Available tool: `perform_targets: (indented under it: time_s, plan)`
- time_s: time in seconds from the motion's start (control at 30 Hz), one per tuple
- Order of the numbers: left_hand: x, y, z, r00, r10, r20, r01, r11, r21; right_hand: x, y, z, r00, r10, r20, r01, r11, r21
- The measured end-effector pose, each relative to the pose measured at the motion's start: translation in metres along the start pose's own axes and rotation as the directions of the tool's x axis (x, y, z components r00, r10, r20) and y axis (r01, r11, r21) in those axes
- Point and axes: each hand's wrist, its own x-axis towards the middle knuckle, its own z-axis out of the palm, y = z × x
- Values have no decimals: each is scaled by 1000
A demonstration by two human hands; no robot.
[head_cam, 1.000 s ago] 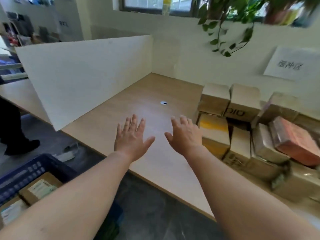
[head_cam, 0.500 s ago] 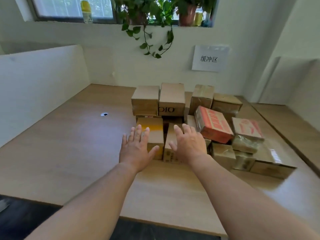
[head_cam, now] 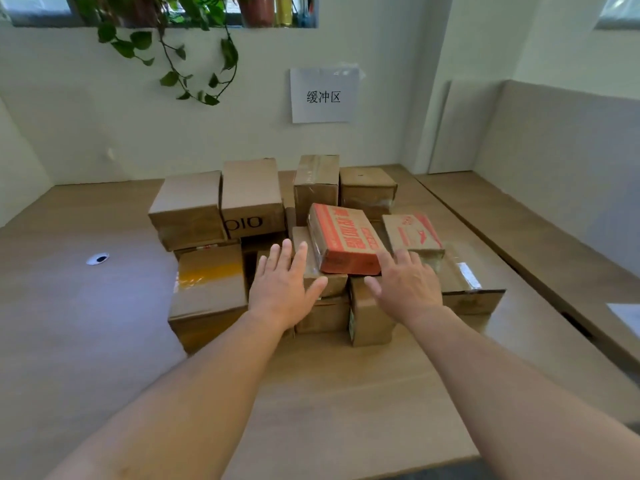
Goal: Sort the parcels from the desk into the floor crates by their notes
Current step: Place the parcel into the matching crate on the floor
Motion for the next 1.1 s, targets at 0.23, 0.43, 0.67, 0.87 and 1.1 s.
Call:
perform_targets:
  time_s: [0.23,0.43,0.67,0.87,1.1]
  plan:
    - [74,21,1,1000,21,15,-20,996,-88,58,31,-4,995,56,84,-60,997,39]
    - [126,23,-1,999,14,48,-11,997,-71,110,25,7,970,44,240,-103,965,240]
    - [160,12,21,983,-63,171,95,977,-190,153,17,31,908,184,376,-334,860,386]
    - [157,12,16,968,-62,244,155,911,-383,160,16,35,878,215,427,-443,700,560]
    - [139,12,-12,987,-21,158,97,867,-488,141,17,11,892,224,393,-451,511,732]
